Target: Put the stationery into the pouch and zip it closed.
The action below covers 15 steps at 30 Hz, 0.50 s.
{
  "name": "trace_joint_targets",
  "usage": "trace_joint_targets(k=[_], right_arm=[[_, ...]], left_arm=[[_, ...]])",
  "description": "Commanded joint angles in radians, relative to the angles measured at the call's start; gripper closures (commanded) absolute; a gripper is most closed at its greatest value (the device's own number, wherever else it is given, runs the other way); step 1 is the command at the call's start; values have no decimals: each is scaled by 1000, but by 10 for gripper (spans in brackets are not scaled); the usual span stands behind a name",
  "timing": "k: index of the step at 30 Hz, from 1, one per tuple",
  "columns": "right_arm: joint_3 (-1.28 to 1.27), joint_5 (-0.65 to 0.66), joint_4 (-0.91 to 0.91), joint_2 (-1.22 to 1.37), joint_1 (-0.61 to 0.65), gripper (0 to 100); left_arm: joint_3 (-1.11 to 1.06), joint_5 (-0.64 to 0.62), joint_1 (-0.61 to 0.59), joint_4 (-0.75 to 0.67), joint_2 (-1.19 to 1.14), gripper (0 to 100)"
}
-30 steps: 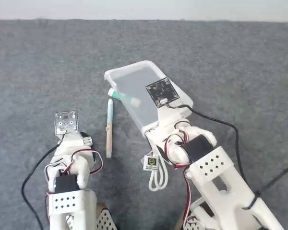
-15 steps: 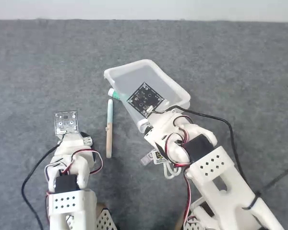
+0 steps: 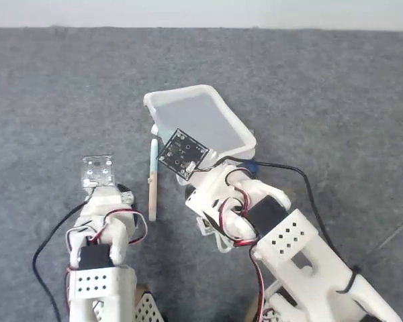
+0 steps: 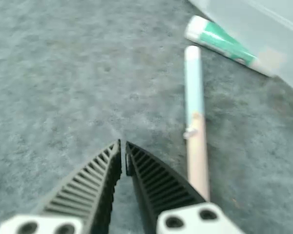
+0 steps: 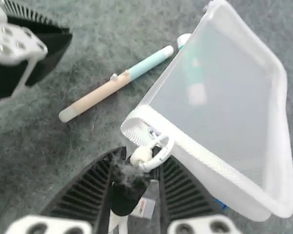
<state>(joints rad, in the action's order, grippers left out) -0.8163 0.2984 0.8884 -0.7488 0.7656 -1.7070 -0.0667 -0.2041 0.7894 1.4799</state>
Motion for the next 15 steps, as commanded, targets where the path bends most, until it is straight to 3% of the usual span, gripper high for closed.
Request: trace_joint_targets(k=[1,10,15], right_arm=[[63,61,-74,-51,10,992],[60,77,-101,-62,1,992],[54,-21,-91,-157,-7,992]], left_arm=[[15,12,40,6,18,988],[16,9,46,6,18,988],[99,15,23,-23,18,988]])
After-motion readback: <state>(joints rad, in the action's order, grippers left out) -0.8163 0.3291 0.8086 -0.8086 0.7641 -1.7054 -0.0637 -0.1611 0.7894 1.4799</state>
